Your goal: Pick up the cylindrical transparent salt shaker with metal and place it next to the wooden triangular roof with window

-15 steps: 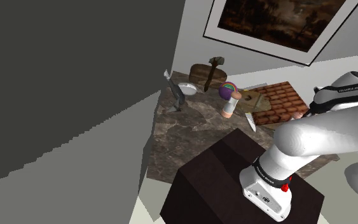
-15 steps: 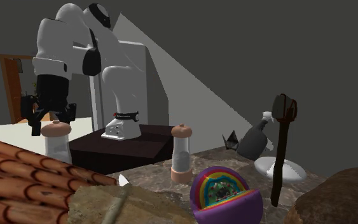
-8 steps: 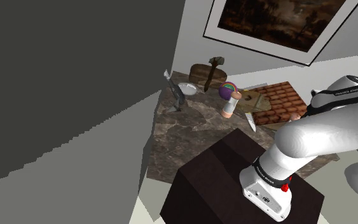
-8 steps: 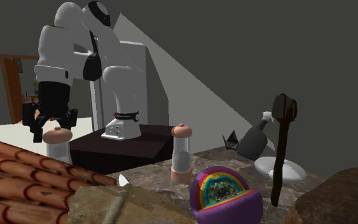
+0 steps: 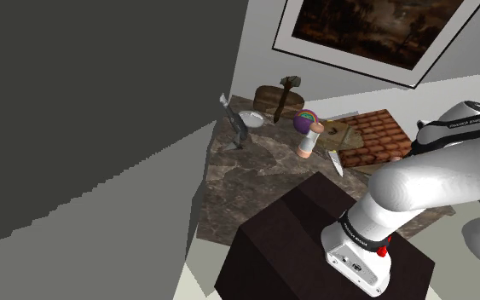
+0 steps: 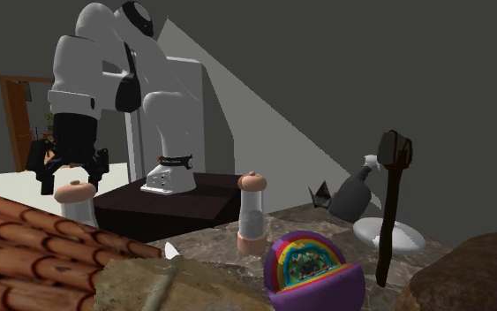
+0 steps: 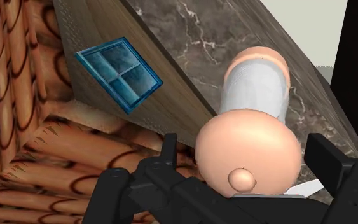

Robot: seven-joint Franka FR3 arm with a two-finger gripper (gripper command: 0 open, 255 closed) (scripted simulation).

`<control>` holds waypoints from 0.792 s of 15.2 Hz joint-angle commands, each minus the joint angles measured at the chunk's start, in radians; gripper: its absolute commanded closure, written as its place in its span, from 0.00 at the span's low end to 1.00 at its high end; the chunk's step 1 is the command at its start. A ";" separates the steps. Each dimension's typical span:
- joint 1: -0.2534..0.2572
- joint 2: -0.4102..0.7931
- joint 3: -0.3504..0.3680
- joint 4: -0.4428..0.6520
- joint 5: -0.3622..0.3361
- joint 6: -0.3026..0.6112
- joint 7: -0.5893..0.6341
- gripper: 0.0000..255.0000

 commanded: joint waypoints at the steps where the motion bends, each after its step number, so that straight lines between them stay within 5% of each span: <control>1: 0.000 0.000 0.000 0.000 0.000 0.000 0.000 0.00; 5: -0.201 -0.156 0.240 -0.021 0.039 -0.190 -0.036 0.00; 12: -0.200 -0.157 0.240 -0.021 0.038 -0.191 -0.035 0.00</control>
